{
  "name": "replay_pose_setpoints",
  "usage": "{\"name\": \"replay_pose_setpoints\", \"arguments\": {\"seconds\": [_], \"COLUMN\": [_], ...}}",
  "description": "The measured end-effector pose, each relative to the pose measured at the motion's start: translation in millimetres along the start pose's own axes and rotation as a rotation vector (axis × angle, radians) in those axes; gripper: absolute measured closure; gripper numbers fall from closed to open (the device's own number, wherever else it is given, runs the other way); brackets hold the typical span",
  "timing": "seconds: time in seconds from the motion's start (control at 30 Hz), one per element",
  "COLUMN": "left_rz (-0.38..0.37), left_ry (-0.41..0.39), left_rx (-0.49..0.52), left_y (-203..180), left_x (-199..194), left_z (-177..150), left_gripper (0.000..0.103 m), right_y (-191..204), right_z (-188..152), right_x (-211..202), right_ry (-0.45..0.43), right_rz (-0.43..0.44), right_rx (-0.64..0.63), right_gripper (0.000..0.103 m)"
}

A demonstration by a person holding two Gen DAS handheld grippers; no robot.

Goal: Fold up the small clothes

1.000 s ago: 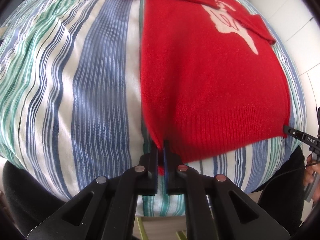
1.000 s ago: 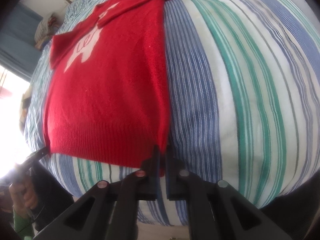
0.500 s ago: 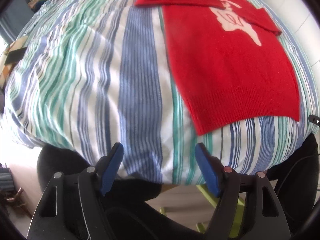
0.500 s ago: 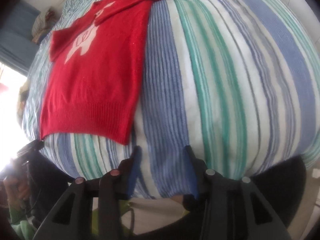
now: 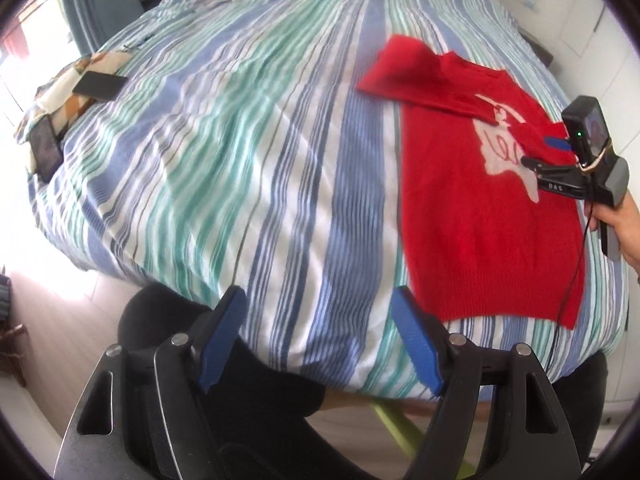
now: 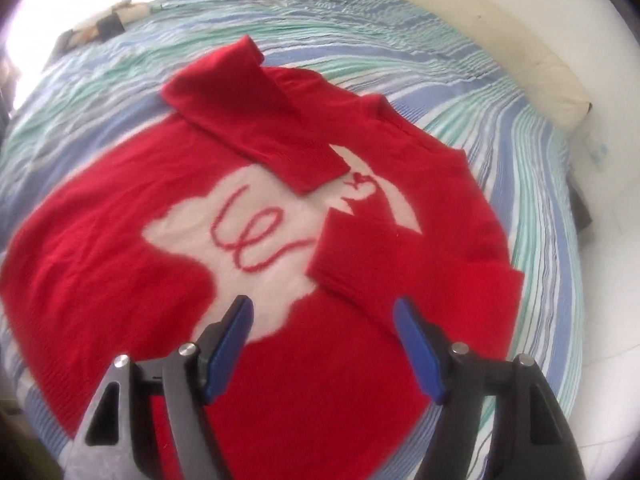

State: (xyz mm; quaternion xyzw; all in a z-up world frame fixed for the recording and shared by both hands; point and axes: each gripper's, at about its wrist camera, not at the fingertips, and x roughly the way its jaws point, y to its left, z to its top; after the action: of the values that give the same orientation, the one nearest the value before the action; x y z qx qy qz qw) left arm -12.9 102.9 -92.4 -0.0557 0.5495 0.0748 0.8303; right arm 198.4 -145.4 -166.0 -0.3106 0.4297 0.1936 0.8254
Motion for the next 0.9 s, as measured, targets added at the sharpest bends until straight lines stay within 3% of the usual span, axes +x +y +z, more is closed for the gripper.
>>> {"name": "replay_pose_setpoints", "arguments": {"seconds": [0.07,0.1,0.13,0.17,0.27,0.37,0.43,0.53,0.63,0.77,0.9], "left_rz": [0.025,0.036,0.045,0.051,0.056,0.049,0.036,0.001,-0.032,-0.057,-0.029], "left_ry": [0.014,0.027,0.037,0.046,0.068,0.072,0.065,0.051,0.032,0.004,-0.011], "left_rx": [-0.012,-0.022,-0.032,-0.044,-0.068,-0.068,-0.061,-0.031,0.021,0.081,0.111], "left_y": [10,14,20,25,36,34,25,5,-20,-46,-49], "left_x": [4,6,8,10,16,21,23,24,20,9,4], "left_z": [-6,-9,-13,-16,-24,-24,-20,-9,1,7,2], "left_gripper": [0.026,0.026,0.026,0.026,0.026,0.026,0.026,0.026,0.026,0.026,0.026], "right_y": [1,-3,-12,-26,-87,-167,-218,-269,-285,-282,-275], "right_z": [10,11,11,7,-22,-83,-141,-226,-290,-338,-368], "right_x": [34,44,48,45,10,-27,-48,-62,-67,-62,-54], "right_ry": [0.044,0.052,0.053,0.045,-0.054,-0.1,-0.089,0.009,0.085,0.037,-0.044], "right_rz": [-0.059,-0.043,-0.027,-0.044,-0.039,-0.096,-0.17,-0.286,-0.329,-0.221,-0.115], "right_rx": [0.021,0.063,0.125,0.204,0.484,0.741,0.908,1.077,1.179,1.362,1.548], "right_gripper": [0.036,0.055,0.084,0.093,0.094,0.094,0.094,0.094,0.094,0.094,0.094]}}
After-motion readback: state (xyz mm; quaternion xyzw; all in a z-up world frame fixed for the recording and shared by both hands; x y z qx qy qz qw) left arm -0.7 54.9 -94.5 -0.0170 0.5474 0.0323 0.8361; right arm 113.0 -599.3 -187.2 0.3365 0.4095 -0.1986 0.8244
